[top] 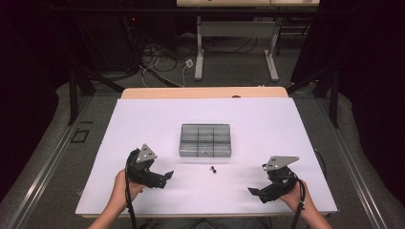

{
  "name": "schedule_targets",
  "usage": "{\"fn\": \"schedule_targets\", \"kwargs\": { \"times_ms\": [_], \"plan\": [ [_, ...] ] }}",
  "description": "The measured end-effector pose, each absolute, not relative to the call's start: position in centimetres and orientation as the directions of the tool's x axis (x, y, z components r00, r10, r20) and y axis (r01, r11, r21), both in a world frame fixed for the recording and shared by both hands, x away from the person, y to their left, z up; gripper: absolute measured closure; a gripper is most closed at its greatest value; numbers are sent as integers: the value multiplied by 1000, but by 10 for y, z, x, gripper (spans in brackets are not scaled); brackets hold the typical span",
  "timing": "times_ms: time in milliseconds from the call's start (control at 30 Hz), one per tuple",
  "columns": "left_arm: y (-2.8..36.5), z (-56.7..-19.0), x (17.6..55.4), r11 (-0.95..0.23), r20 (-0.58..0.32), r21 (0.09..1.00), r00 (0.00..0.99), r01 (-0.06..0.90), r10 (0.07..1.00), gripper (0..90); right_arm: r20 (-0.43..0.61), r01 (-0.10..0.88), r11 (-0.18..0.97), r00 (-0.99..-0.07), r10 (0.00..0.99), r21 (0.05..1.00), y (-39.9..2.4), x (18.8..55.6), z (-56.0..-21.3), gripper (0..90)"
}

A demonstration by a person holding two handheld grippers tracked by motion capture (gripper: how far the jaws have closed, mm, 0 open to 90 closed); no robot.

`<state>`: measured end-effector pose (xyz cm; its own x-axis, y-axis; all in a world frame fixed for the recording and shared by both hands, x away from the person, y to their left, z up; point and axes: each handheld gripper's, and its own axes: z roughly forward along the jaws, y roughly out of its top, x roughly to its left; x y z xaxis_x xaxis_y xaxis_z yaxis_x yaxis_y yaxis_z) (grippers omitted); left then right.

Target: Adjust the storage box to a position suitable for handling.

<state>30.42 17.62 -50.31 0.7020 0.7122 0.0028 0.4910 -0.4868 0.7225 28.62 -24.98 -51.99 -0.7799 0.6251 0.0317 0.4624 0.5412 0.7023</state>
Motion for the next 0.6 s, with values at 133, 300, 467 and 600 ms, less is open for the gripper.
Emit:
{"fn": "schedule_targets", "kwargs": {
  "times_ms": [133, 300, 467, 600],
  "plan": [
    [174, -507, 290, -509, 22, 715, 713, 479, 701, 0, 37, 465, 537, -779, 625, 704, -249, 286, -520, 0],
    [177, -506, 281, -506, 20, 719, 715, 476, 699, 0, 35, 456, 540, -785, 618, 708, -250, 285, -520, 0],
    [178, -506, 280, -514, 34, 721, 718, 464, 696, 0, 32, 453, 533, -783, 622, 714, -250, 284, -519, 0],
    [179, -506, 281, -514, 32, 723, 720, 462, 693, 0, 21, 443, 548, -791, 612, 710, -245, 282, -517, 0]
  ]
}}
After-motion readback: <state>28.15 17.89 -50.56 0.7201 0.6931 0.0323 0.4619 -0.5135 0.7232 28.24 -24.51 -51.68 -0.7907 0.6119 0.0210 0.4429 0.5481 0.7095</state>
